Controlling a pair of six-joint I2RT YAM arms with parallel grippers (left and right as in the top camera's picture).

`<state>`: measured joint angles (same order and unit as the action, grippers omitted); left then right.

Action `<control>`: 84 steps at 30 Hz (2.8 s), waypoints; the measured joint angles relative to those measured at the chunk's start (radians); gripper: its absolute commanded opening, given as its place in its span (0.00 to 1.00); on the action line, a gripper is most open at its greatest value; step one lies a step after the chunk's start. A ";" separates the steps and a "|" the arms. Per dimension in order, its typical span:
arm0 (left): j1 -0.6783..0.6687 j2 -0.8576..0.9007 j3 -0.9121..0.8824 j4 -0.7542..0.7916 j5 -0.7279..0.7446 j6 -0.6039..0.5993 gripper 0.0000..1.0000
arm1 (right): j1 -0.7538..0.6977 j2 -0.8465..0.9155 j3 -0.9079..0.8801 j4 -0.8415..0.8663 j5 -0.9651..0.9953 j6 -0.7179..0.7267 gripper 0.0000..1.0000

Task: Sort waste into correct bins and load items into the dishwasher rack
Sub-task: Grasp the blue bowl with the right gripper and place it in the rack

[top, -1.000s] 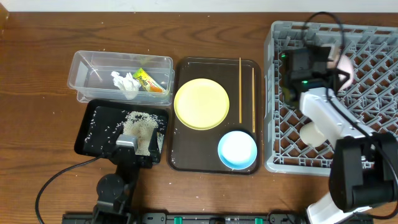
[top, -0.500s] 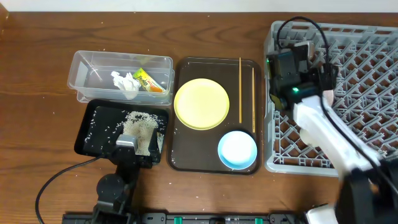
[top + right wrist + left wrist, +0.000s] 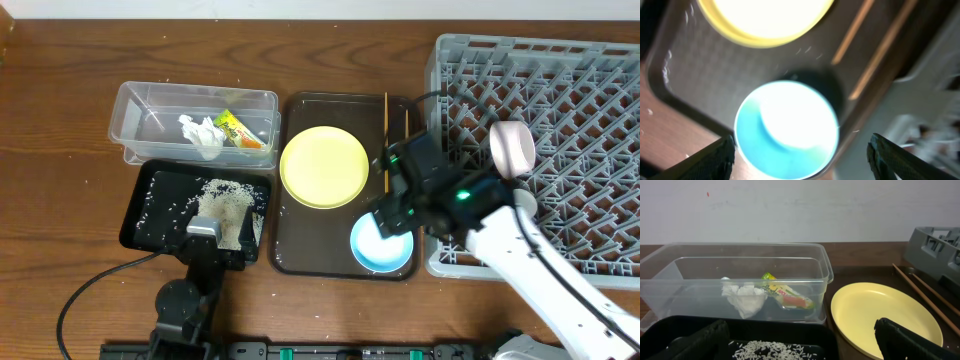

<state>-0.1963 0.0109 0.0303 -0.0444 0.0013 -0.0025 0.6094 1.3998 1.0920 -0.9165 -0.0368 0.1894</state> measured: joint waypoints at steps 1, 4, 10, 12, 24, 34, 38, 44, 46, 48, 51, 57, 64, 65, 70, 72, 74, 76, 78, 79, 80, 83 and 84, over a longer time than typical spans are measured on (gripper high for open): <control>0.000 0.000 0.000 0.000 0.000 0.000 0.95 | 0.020 0.025 -0.016 0.011 0.017 0.011 0.87; 0.000 0.000 0.000 0.000 0.000 0.000 0.95 | 0.028 0.074 -0.035 0.028 0.084 0.023 0.85; 0.000 0.000 0.000 0.000 0.000 0.000 0.95 | -0.005 0.216 -0.039 0.049 0.181 -0.010 0.52; 0.000 0.000 0.000 0.000 0.000 0.000 0.95 | -0.018 0.270 -0.040 0.063 0.171 -0.039 0.36; 0.000 0.000 0.000 0.000 0.000 0.000 0.95 | -0.026 0.275 -0.030 0.063 0.094 -0.085 0.01; 0.000 0.000 0.000 0.000 0.000 0.000 0.95 | -0.138 -0.135 0.021 0.279 0.702 0.006 0.01; 0.000 0.000 0.000 0.000 0.000 0.000 0.95 | -0.245 -0.155 0.024 0.391 0.962 0.017 0.01; 0.000 0.000 0.000 0.000 0.000 0.000 0.95 | -0.506 -0.091 0.024 0.608 1.192 -0.048 0.01; 0.000 0.000 0.000 0.000 0.000 0.000 0.95 | -0.592 -0.051 0.024 0.649 1.223 -0.085 0.01; 0.000 0.000 0.000 0.000 0.000 0.000 0.95 | -0.658 -0.007 0.024 0.656 1.243 -0.105 0.01; 0.000 0.000 0.000 0.000 0.000 0.000 0.96 | -0.721 0.074 0.024 0.652 1.260 -0.125 0.01; 0.000 0.000 0.000 0.000 0.000 0.000 0.95 | -0.734 0.231 0.024 0.625 1.266 -0.164 0.01; 0.000 0.000 0.000 0.000 0.000 0.000 0.95 | -0.653 0.346 0.024 0.601 1.270 -0.185 0.01; 0.000 0.000 0.000 0.000 0.000 0.000 0.95 | -0.638 0.360 0.024 0.590 1.295 -0.187 0.01; 0.000 0.000 0.000 0.000 0.000 0.000 0.96 | -0.571 0.401 0.027 0.501 1.312 -0.188 0.99; 0.000 0.000 0.000 0.000 0.000 0.000 0.95 | -0.545 0.423 0.026 0.482 1.283 -0.187 0.99; 0.000 0.000 0.000 0.000 0.000 0.000 0.95 | -0.523 0.411 0.025 0.472 1.280 -0.191 0.99; 0.000 0.000 0.000 0.000 0.000 0.000 0.95 | -0.506 0.392 0.025 0.471 1.239 -0.191 0.99; 0.000 0.000 0.000 0.000 0.000 0.000 0.95 | -0.487 0.344 0.025 0.459 1.147 -0.191 0.99; 0.000 0.000 0.000 0.000 0.000 0.000 0.95 | -0.484 0.319 0.026 0.453 1.111 -0.190 0.99; 0.000 0.000 0.000 0.000 0.000 0.000 0.95 | -0.483 0.265 0.030 0.434 1.032 -0.193 0.97; 0.000 0.000 0.000 0.000 0.000 0.000 0.95 | -0.485 0.138 0.064 0.386 0.860 -0.195 0.91; 0.000 0.000 0.000 0.000 0.000 0.000 0.95 | -0.485 0.090 0.083 0.372 0.785 -0.195 0.89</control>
<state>-0.1963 0.0109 0.0303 -0.0444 0.0013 -0.0025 0.1246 1.4902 1.1748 -0.5442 0.7483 -0.0051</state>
